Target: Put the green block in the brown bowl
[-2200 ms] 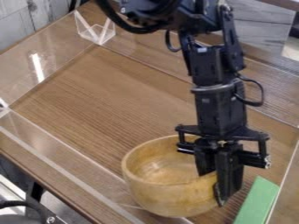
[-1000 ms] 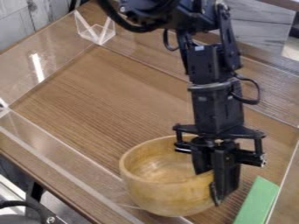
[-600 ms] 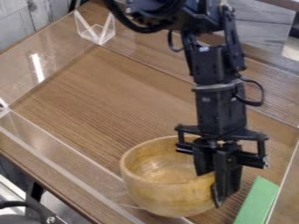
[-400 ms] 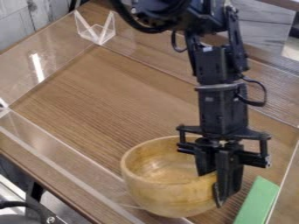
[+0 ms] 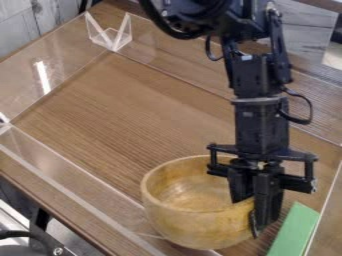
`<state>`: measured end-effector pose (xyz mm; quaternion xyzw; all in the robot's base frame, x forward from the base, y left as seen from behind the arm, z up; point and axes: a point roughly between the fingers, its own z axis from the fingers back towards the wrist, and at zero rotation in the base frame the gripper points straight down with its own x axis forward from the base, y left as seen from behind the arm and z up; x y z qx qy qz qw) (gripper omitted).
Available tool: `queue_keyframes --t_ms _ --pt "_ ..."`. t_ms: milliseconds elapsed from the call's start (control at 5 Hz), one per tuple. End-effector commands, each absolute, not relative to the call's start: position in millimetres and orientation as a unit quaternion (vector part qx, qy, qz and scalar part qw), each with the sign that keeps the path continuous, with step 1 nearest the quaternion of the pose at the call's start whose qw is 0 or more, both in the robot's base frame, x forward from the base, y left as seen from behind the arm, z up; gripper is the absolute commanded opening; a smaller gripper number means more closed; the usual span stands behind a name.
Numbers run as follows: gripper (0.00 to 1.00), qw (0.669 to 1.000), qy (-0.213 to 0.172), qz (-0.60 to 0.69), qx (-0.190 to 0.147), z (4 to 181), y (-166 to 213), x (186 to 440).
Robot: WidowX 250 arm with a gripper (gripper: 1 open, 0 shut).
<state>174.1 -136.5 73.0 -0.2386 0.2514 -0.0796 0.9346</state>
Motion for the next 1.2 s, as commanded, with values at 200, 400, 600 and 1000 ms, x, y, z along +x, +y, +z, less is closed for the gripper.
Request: queue_keyframes --t_ms 200,400,600,1000 --pt "0.00 0.925 0.279 -0.111 -0.235 55.8 -157.8 166.0" --pt "0.00 0.923 0.280 -0.124 -0.233 52.4 -162.5 166.3" --pt "0.00 0.922 0.281 -0.134 -0.231 49.8 -163.0 166.2" --pt "0.00 0.920 0.282 -0.149 -0.229 46.9 -162.2 167.7"
